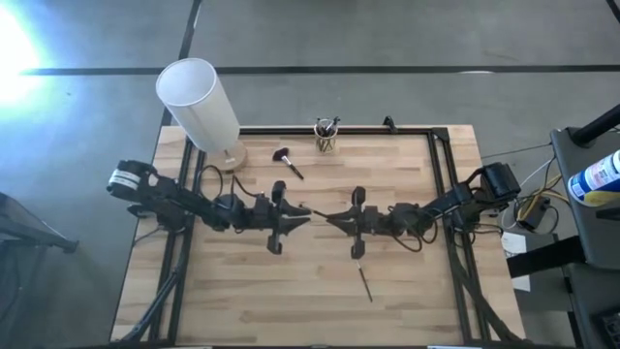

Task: Put items in baskets/containers
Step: Put the powder brush into the gold container

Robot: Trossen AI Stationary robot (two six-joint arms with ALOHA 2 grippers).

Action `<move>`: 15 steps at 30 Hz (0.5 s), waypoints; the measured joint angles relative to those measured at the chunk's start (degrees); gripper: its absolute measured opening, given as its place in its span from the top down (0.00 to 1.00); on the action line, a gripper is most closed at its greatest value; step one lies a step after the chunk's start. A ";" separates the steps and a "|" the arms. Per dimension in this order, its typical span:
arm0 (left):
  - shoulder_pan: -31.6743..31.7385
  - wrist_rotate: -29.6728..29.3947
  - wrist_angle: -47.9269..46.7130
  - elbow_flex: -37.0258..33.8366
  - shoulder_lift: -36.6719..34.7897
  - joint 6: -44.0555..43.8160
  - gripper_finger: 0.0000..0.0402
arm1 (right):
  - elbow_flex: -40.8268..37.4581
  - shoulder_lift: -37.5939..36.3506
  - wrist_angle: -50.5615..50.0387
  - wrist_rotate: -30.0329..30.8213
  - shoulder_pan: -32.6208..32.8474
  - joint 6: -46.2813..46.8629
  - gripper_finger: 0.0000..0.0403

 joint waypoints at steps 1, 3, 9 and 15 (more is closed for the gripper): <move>0.02 0.00 0.00 0.00 -0.04 0.00 0.83 | 0.00 0.00 0.02 0.00 0.13 -0.14 0.95; 0.02 0.04 0.02 0.00 -0.08 0.00 0.83 | 0.00 0.00 0.02 0.00 0.25 -0.19 0.95; 0.04 0.00 -0.02 0.00 -0.95 -0.02 0.83 | 0.02 0.00 0.14 -0.04 0.29 -0.31 0.95; 0.04 -0.02 -0.01 0.04 -1.71 -0.02 0.83 | 0.04 0.00 0.15 -0.03 0.62 -0.32 0.95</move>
